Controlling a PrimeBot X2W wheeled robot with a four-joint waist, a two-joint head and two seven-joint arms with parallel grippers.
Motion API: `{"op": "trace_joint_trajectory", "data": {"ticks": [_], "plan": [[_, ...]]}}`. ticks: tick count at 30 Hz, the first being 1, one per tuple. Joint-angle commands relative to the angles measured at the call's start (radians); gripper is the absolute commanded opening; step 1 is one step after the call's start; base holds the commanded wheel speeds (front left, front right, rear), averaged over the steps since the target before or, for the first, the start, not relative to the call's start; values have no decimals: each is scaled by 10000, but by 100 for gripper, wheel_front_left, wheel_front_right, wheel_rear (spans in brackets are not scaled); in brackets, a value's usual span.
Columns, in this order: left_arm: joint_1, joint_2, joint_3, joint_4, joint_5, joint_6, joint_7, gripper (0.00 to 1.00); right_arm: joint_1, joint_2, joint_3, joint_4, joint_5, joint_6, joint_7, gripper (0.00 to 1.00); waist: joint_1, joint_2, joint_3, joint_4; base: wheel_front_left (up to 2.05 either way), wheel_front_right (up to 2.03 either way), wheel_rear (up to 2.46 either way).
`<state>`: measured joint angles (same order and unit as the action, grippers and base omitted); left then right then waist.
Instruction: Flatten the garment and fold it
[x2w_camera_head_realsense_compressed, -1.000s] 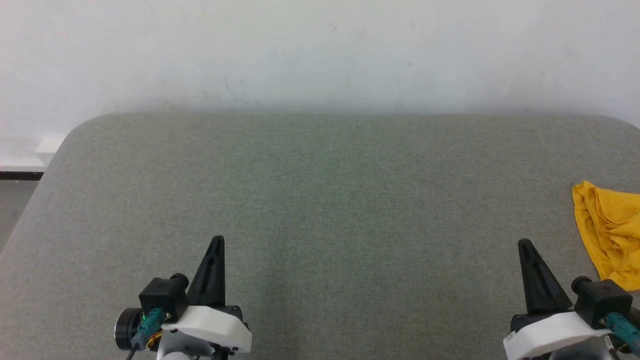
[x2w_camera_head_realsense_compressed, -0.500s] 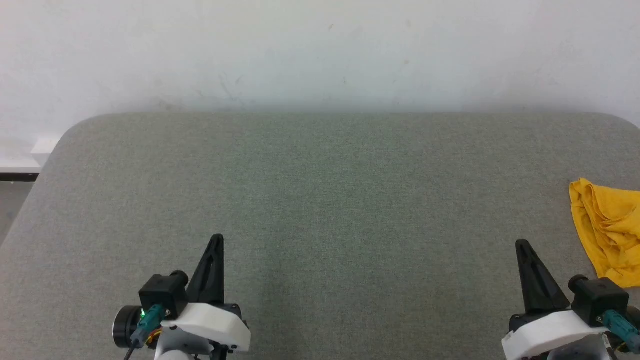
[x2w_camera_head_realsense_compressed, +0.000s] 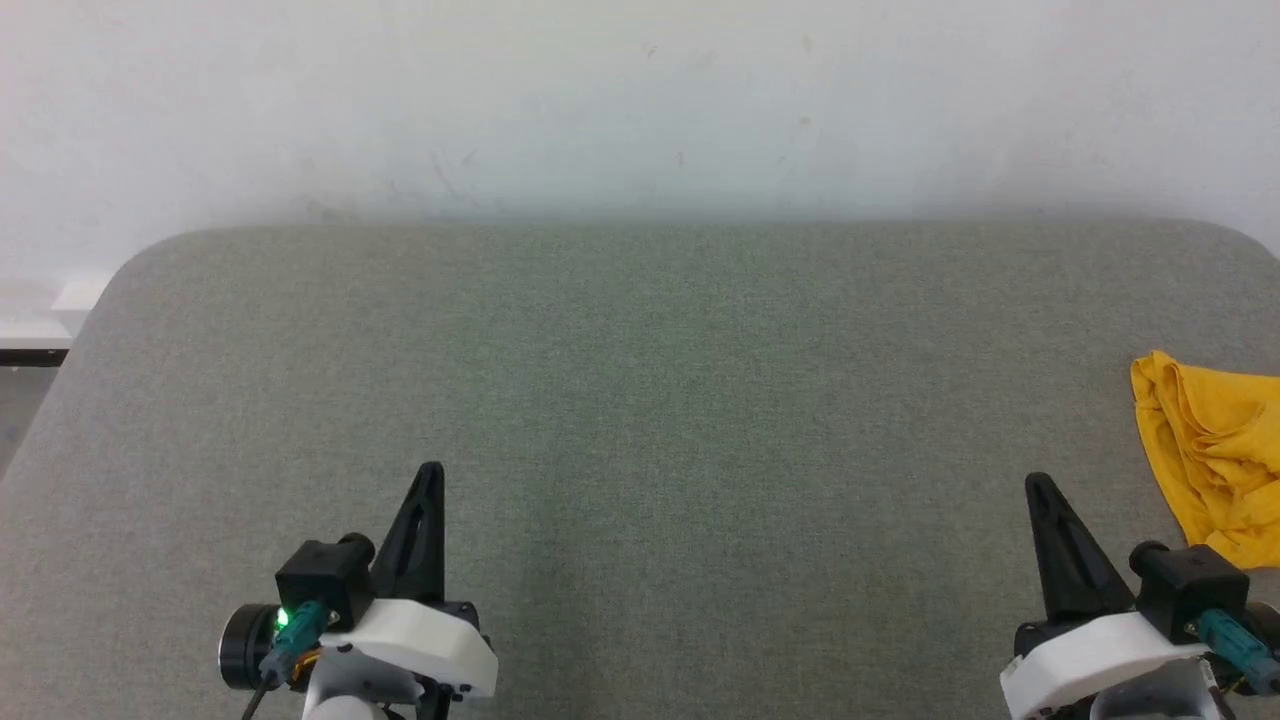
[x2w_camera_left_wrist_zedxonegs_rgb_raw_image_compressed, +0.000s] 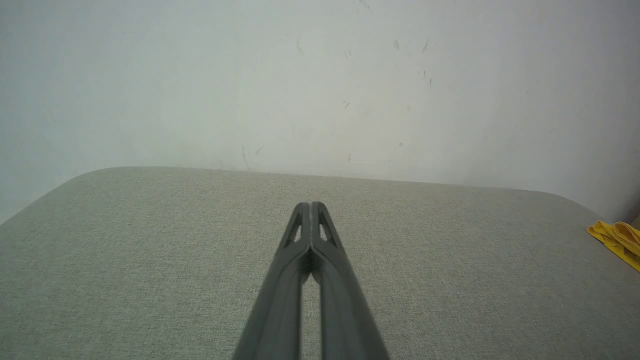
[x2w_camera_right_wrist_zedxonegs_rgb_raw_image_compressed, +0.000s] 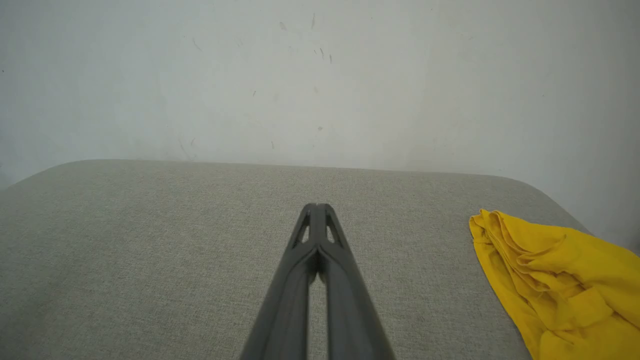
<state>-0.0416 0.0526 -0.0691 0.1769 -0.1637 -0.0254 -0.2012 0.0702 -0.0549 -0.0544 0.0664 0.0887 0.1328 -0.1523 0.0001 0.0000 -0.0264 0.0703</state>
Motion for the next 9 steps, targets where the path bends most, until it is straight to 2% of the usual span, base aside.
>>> {"op": "trace_joint_trajectory", "data": {"ticks": [1, 9], "plan": [[98, -6, 50, -100, 146, 59, 63, 0, -107, 13, 53, -68, -71, -5, 42, 0, 0, 0, 5, -12, 0, 0, 0], [124, -7, 104, -240, 271, 75, 226, 0, -157, 15, 94, -118, -140, -6, 166, 0, 0, 0, 27, -70, 0, 0, 0]]}}
